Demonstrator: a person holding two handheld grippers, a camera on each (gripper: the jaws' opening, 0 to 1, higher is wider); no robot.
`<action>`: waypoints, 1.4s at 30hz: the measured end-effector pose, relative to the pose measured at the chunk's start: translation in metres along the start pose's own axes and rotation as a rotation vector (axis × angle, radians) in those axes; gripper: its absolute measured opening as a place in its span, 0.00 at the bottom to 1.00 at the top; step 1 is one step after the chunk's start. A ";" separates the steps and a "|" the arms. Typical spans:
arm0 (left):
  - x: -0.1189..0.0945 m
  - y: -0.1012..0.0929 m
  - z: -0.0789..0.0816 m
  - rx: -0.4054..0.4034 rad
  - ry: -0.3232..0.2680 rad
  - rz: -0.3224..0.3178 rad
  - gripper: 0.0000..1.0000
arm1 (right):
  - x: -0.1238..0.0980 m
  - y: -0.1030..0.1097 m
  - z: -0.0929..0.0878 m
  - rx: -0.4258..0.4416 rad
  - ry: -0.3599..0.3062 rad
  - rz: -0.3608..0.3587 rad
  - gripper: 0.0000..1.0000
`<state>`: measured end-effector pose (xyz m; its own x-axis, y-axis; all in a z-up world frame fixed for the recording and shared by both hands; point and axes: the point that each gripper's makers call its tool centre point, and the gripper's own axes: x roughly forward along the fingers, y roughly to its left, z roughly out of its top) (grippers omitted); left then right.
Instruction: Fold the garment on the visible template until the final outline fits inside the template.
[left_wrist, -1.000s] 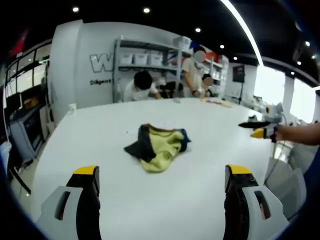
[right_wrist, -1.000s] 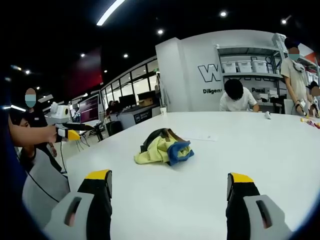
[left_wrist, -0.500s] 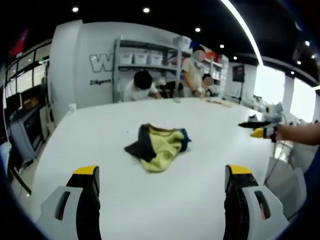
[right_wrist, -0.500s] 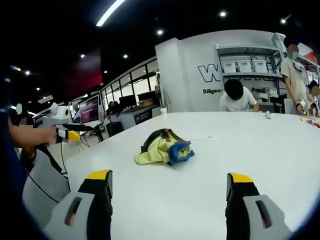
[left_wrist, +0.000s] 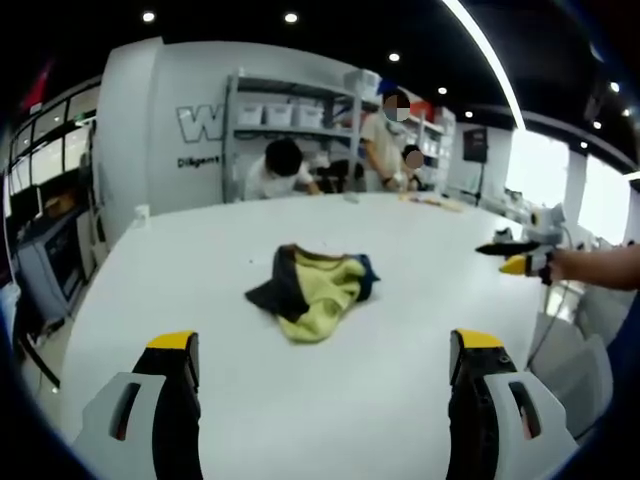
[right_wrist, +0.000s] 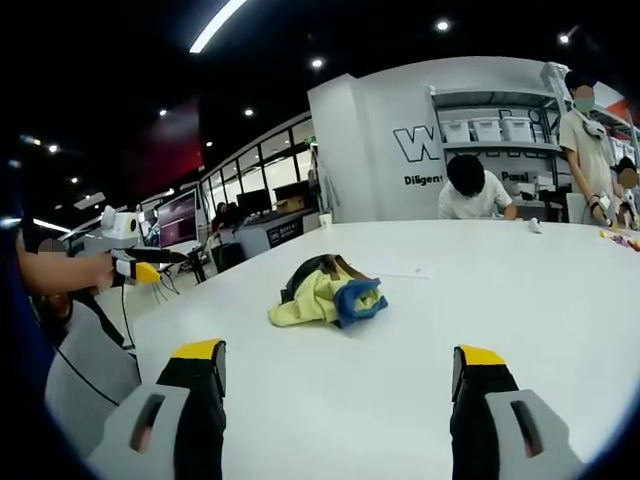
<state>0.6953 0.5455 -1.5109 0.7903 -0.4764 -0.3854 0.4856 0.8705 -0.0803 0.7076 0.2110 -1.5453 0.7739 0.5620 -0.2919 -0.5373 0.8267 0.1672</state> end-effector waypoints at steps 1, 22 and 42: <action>0.000 0.000 0.000 0.000 0.000 0.000 0.99 | 0.000 0.000 0.000 -0.001 -0.002 0.000 0.94; 0.001 -0.001 0.002 0.008 0.001 -0.008 0.99 | 0.000 0.000 0.002 0.008 -0.010 -0.001 0.93; 0.009 -0.002 -0.004 0.006 0.024 -0.025 0.96 | -0.001 -0.004 -0.007 0.033 0.009 -0.008 0.86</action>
<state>0.6996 0.5398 -1.5182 0.7687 -0.4948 -0.4052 0.5072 0.8576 -0.0851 0.7069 0.2070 -1.5525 0.7754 0.5549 -0.3014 -0.5194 0.8319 0.1953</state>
